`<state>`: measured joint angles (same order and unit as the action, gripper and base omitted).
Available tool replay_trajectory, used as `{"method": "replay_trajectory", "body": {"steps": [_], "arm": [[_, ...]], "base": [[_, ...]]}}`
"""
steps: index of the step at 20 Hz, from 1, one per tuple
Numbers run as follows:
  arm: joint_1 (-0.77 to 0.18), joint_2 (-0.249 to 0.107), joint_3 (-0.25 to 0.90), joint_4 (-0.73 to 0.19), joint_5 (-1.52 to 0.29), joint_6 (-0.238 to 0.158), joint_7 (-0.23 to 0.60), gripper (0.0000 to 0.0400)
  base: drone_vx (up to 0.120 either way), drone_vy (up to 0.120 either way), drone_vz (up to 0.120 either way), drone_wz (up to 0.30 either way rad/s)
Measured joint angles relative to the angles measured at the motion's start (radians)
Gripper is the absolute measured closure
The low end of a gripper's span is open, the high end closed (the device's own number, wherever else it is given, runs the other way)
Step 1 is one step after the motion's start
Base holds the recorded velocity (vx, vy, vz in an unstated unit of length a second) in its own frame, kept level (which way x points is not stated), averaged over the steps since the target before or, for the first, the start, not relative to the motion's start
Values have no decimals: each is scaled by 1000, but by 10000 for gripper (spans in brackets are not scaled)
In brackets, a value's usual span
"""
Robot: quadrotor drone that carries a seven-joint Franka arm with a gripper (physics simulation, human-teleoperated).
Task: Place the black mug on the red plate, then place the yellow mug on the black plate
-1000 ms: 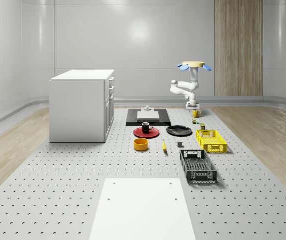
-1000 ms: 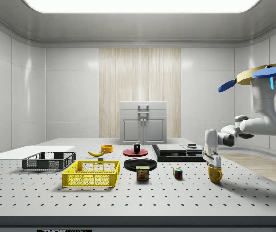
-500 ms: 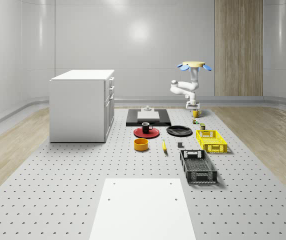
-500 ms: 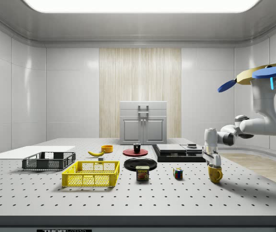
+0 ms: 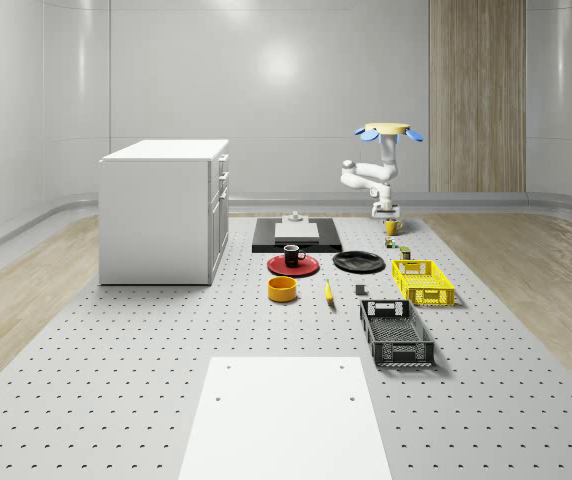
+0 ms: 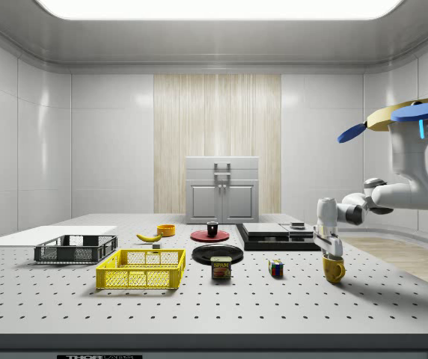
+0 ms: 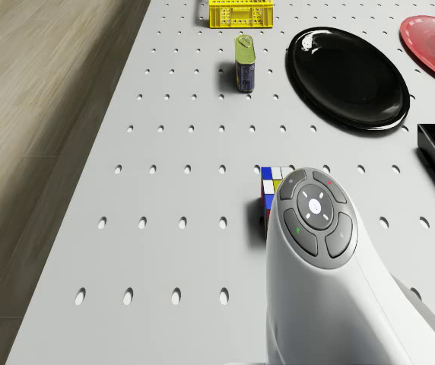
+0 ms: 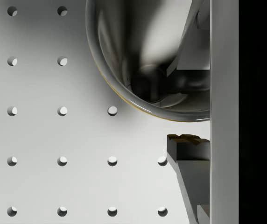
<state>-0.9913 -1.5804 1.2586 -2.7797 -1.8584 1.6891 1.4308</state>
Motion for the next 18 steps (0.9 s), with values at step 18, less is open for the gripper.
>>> {"method": "replay_trajectory", "body": {"steps": [18], "arm": [[24,-7,140,-32,132,-46,-3,290]], "base": [[62,-60,53,0]]}}
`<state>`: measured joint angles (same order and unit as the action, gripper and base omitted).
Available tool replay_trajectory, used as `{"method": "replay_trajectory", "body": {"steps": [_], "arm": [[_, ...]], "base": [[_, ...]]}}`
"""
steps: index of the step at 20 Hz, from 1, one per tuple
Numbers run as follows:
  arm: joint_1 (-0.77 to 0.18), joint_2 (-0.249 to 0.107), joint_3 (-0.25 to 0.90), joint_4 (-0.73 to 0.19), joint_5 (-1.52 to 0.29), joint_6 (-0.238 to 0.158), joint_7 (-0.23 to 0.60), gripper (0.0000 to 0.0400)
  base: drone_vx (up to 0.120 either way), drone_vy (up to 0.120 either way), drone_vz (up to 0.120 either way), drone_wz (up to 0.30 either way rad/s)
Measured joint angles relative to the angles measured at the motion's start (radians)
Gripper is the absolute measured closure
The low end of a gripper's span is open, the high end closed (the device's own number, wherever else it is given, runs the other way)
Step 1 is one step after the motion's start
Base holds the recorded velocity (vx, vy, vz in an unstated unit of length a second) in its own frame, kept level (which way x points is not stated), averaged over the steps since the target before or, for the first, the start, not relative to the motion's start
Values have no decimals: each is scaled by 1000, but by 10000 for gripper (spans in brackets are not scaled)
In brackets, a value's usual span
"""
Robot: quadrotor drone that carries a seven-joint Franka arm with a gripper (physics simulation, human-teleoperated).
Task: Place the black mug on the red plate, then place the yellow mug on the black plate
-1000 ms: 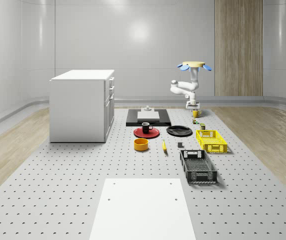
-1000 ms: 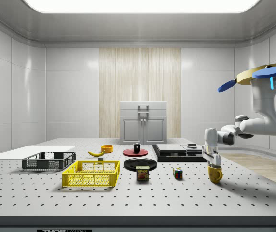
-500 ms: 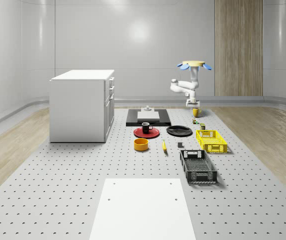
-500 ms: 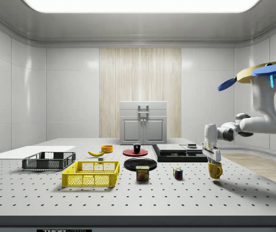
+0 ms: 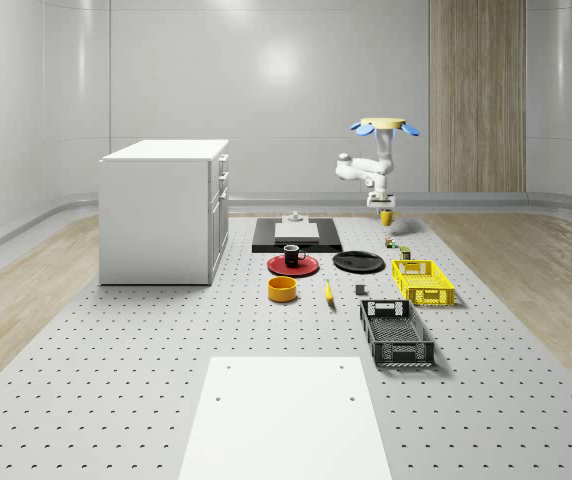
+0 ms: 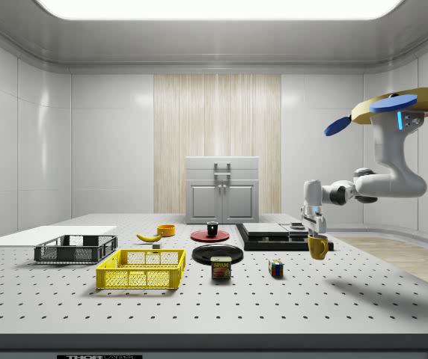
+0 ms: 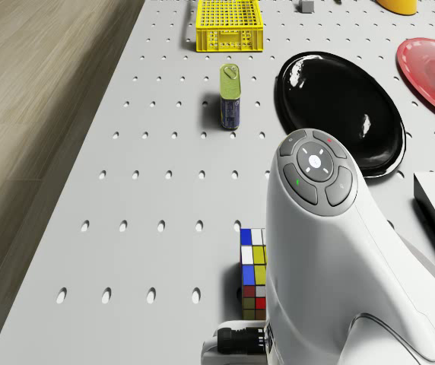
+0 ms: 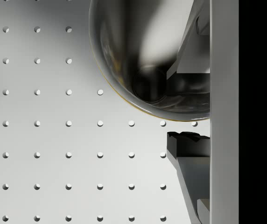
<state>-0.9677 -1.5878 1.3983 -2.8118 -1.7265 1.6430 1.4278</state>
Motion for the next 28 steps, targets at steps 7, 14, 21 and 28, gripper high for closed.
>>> {"method": "replay_trajectory", "body": {"steps": [7,14,21,28], "arm": [[0,-4,7,-1,8,1,0,290],[0,-8,9,-1,11,4,1,290],[-1,-10,9,-1,12,7,1,290],[-1,-13,10,-1,13,9,1,290]], "base": [[120,-120,0,0],[120,-120,0,0],[120,-120,0,0],[120,-120,0,0]]}}
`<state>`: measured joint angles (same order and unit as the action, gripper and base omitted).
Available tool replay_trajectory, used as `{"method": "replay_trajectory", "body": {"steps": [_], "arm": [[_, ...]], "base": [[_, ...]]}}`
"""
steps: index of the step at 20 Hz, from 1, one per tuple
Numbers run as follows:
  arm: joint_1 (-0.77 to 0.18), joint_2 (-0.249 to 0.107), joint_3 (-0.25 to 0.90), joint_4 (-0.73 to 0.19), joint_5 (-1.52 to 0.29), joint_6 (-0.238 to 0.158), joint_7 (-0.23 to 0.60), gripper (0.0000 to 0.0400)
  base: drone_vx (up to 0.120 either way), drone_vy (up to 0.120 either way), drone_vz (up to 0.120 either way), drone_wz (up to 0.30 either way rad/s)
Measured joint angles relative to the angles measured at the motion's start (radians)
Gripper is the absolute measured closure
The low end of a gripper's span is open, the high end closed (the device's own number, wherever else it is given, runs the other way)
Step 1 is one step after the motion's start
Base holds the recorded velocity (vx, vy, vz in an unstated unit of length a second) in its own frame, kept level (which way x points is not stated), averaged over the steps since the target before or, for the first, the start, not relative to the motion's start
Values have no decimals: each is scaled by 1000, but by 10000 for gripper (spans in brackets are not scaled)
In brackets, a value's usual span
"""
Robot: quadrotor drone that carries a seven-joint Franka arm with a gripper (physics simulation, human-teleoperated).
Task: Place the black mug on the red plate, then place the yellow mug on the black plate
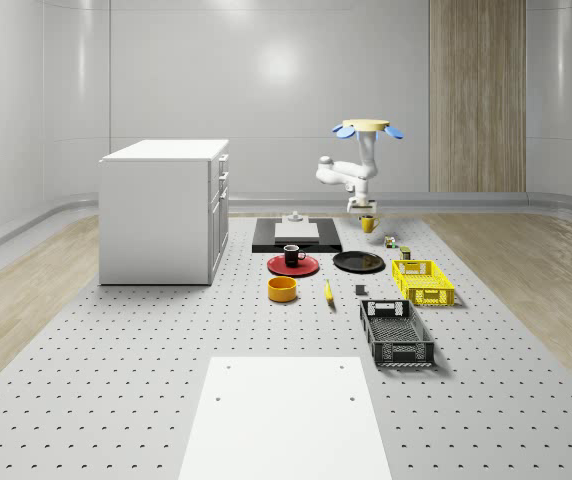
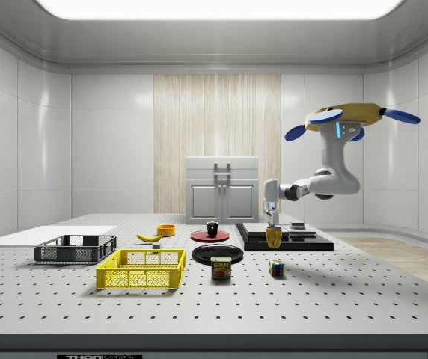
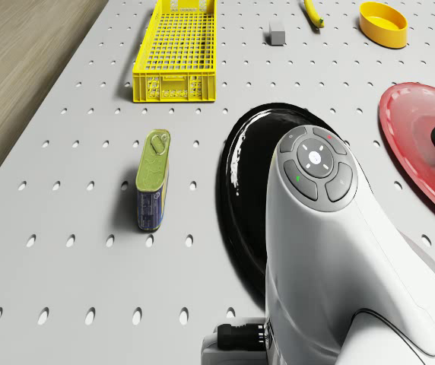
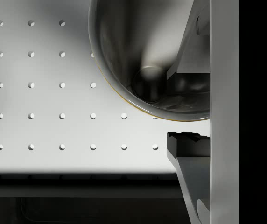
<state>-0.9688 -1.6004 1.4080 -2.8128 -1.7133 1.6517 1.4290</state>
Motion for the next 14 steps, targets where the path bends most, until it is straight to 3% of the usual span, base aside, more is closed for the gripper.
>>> {"method": "replay_trajectory", "body": {"steps": [12,14], "arm": [[0,-3,0,0,1,3,0,290],[-1,-3,0,0,1,3,0,290]], "base": [[120,-120,0,0],[120,-40,0,0]]}}
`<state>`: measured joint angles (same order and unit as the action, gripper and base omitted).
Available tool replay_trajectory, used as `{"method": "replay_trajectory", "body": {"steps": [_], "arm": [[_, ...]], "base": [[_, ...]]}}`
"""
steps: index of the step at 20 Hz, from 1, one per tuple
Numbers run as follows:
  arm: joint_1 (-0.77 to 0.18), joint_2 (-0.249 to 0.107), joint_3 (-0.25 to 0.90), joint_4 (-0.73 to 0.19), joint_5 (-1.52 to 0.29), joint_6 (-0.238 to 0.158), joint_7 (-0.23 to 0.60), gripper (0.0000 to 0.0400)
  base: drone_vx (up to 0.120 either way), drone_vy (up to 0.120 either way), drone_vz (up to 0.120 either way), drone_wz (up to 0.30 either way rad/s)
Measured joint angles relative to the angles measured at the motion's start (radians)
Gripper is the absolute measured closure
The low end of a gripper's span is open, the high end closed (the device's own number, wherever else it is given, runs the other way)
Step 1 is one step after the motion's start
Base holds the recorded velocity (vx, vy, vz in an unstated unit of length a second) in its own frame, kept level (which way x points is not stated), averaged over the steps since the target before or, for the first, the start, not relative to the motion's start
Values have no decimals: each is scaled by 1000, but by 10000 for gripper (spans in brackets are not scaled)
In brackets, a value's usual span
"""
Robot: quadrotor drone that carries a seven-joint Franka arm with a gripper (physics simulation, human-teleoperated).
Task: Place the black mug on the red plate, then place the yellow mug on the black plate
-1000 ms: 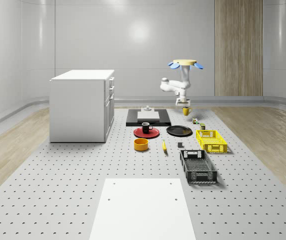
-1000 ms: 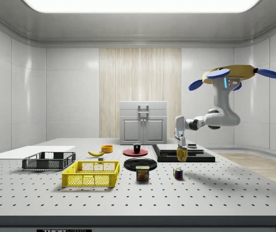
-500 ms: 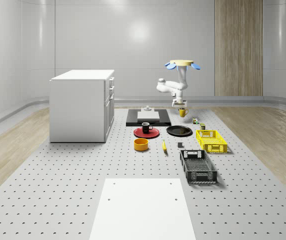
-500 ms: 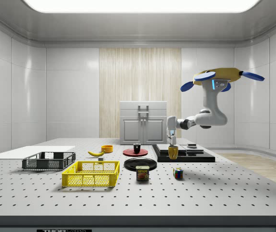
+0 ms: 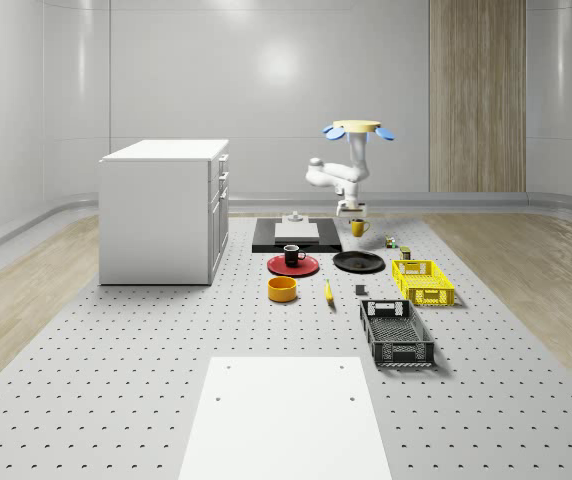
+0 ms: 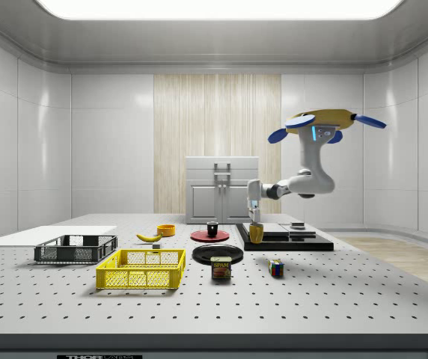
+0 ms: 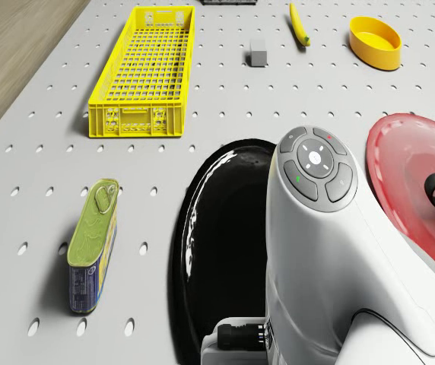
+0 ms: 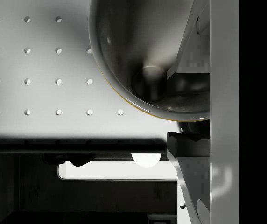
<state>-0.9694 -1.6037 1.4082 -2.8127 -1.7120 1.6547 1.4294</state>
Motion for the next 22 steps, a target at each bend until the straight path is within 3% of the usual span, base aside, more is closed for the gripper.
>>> {"method": "replay_trajectory", "body": {"steps": [10,15,18,22], "arm": [[0,-2,0,0,1,1,0,290],[0,-2,0,0,1,2,0,290],[0,-2,0,0,1,2,0,290],[0,-3,0,0,1,3,0,290]], "base": [[120,0,0,0],[120,0,-104,0],[120,0,0,0],[120,-90,0,0]]}}
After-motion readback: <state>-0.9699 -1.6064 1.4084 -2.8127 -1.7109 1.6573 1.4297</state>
